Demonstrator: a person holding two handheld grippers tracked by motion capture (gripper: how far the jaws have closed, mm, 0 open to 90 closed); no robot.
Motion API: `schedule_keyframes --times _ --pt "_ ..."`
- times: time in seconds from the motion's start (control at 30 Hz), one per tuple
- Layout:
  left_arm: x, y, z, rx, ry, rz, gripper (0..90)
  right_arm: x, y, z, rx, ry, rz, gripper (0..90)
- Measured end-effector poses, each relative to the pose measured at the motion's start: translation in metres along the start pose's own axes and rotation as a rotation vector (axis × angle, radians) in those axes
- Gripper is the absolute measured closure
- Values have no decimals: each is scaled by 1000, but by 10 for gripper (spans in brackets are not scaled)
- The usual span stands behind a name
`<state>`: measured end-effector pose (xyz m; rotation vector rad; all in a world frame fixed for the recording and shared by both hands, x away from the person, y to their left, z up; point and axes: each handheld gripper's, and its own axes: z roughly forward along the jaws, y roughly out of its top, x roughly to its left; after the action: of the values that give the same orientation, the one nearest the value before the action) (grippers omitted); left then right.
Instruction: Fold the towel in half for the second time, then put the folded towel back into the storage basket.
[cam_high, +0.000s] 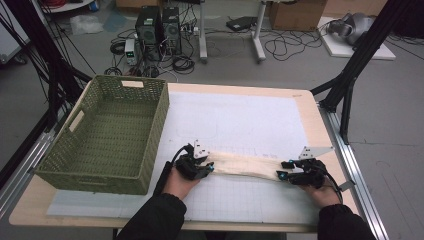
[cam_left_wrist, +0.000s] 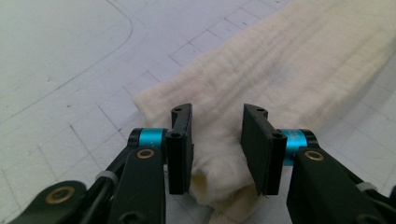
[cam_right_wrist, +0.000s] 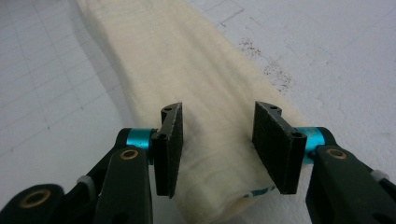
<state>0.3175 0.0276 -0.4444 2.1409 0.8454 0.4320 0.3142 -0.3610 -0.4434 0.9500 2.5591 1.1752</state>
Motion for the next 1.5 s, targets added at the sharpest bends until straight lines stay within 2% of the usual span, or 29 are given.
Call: schedule_keyframes --times 0.03,0.27,0.4,0.5,0.53,0.6,0.63,0.7,0.77,0.87,0.97,1.03,1.07,1.2,1.23,1.3,1.43,1.5 --pt "-1 0 0 3 4 -11 632 0 0 0 2 -1 2 523" --pt "-1 2 -1 11 9 -3 630 1 0 0 -1 -4 2 514" --pt "0 3 -4 -2 14 -14 600 3 1 0 1 -6 4 477" --pt "2 4 -9 -24 27 -28 588 6 3 -2 -20 -13 5 424" --pt "3 4 -10 -32 32 -36 587 6 6 -6 -63 -12 23 407" --pt "4 5 -13 -67 47 -78 589 6 8 -10 -93 -28 38 405" --pt "4 5 -13 -67 47 -78 589 5 8 -12 -103 -37 44 406" --pt "6 8 -17 -98 55 -87 589 4 7 -15 -116 -54 61 421" --pt "7 9 -18 -97 54 -90 587 2 7 -16 -120 -66 75 444" --pt "8 7 -17 -66 73 -98 579 1 6 -15 -101 -77 97 475" --pt "11 3 -13 -17 91 -109 555 0 2 -11 -51 -95 110 483" --pt "12 2 -11 1 91 -106 542 -1 0 -11 -42 -98 118 484" --pt "10 1 -8 37 101 -89 538 -3 -1 -11 -44 -94 136 483" --pt "9 1 -6 49 99 -83 538 -4 -4 -10 -9 -100 159 476" --pt "9 1 -6 51 98 -98 535 -6 -5 -9 5 -105 159 466" --pt "9 0 -6 52 97 -102 527 -7 -8 -10 3 -94 181 467" --pt "10 0 -5 54 78 -121 545 -5 -7 -10 11 -105 161 485" --pt "9 0 -6 55 73 -112 577 -4 -7 -9 11 -102 157 534"
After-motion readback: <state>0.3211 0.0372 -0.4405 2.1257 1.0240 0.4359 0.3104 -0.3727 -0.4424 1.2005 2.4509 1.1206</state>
